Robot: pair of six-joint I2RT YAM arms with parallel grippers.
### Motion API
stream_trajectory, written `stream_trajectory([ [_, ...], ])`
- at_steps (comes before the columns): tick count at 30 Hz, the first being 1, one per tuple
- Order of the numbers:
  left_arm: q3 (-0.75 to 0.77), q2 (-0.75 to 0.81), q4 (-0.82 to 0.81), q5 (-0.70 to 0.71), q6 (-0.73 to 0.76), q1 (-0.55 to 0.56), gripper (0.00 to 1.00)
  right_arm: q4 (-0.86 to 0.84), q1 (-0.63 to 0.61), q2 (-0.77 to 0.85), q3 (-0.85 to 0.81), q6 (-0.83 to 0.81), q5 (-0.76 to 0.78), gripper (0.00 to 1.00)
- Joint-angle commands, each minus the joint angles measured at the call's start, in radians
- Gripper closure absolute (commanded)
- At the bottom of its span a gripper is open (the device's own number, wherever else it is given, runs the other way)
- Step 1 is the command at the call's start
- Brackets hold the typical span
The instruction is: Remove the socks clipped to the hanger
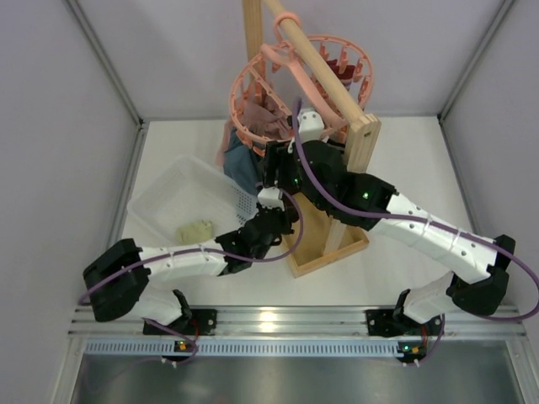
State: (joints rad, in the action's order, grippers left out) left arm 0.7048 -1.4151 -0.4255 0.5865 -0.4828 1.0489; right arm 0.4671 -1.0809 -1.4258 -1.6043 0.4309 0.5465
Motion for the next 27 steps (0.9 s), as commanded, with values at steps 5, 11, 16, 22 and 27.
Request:
stream_trajectory([
  [5, -0.103, 0.214, -0.061, -0.120, -0.013, -0.004, 1.00, 0.053, -0.011, 0.103, 0.007, 0.037, -0.122, 0.35],
  [11, -0.126, 0.307, 0.003, -0.148, -0.037, -0.010, 1.00, 0.106, -0.039, 0.131, 0.024, 0.039, -0.145, 0.36],
  [16, -0.137, 0.372, 0.030, -0.174, -0.054, -0.013, 1.00, 0.182, -0.056, 0.143, 0.030, 0.042, -0.082, 0.36],
  [22, -0.154, 0.439, 0.077, -0.189, -0.071, -0.018, 1.00, 0.234, -0.060, 0.151, 0.056, 0.052, 0.010, 0.36],
  [27, -0.172, 0.514, 0.140, -0.178, -0.080, -0.020, 1.00, 0.245, -0.068, 0.143, 0.009, 0.023, 0.043, 0.36],
])
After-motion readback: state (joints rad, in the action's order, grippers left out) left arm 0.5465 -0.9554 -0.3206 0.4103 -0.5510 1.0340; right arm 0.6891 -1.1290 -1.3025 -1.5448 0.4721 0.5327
